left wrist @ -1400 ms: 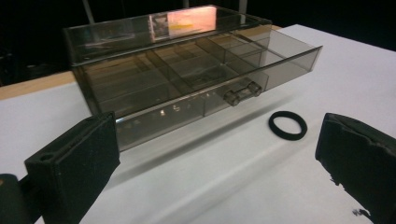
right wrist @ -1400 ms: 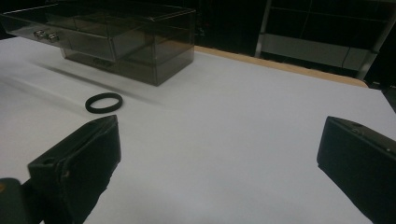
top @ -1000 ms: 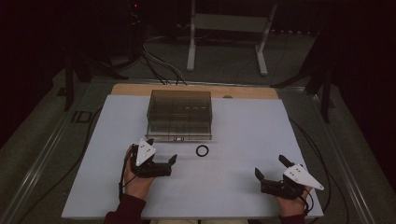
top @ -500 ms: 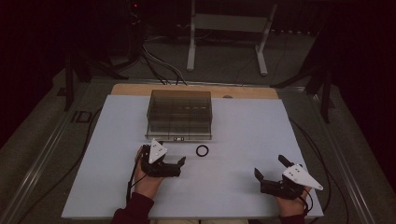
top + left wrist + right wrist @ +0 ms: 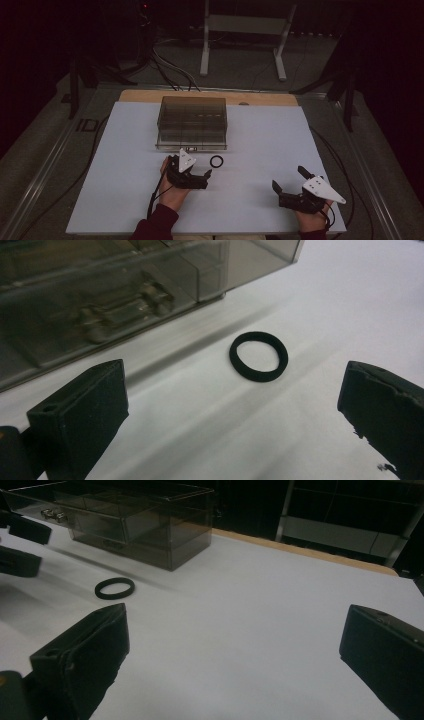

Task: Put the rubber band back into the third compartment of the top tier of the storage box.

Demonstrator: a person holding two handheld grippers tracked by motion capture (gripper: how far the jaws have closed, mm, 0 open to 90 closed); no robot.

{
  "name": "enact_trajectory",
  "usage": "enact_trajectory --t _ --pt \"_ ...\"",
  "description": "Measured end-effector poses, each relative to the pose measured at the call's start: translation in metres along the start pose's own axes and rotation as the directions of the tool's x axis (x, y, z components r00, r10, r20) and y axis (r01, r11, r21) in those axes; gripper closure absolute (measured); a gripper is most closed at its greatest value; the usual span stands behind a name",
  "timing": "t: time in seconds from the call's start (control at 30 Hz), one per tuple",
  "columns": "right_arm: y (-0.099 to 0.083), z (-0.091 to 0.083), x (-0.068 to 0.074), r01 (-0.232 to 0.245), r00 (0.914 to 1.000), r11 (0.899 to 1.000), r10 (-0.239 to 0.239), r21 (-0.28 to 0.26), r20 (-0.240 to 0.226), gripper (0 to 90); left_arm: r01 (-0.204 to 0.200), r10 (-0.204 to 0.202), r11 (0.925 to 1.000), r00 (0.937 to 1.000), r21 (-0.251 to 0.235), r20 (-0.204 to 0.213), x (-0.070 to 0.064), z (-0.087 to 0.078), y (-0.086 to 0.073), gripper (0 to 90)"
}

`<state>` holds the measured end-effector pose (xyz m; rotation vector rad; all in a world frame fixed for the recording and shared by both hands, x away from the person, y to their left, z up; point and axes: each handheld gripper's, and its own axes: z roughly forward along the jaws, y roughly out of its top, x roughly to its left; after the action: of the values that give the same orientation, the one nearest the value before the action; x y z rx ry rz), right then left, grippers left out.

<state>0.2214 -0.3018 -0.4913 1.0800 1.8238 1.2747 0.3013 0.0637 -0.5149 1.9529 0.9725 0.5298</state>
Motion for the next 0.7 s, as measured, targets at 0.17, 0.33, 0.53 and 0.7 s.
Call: enact_trajectory --t 0.17,0.33,0.53,0.7 --pt "0.000 0.000 0.000 0.000 1.0000 1.000 0.000 0.000 0.000 0.2 -0.004 0.004 0.9999 0.9999 0.016 0.010 -0.006 0.014 0.005 1.3" --pt "0.000 0.000 -0.001 0.002 1.0000 1.000 -0.002 0.000 0.000 0.2 0.008 -0.009 0.9988 0.9999 0.048 0.011 -0.011 0.027 0.011 3.8" --pt "0.000 0.000 -0.001 0.004 1.0000 1.000 -0.004 0.000 -0.002 0.2 0.035 -0.035 0.9924 0.9994 0.118 -0.001 -0.014 0.041 0.015 16.2" --pt "0.000 0.000 -0.001 0.005 1.0000 1.000 -0.005 0.000 -0.003 0.2 0.037 -0.031 0.9882 0.9985 0.148 -0.046 -0.016 0.049 0.019 36.1"
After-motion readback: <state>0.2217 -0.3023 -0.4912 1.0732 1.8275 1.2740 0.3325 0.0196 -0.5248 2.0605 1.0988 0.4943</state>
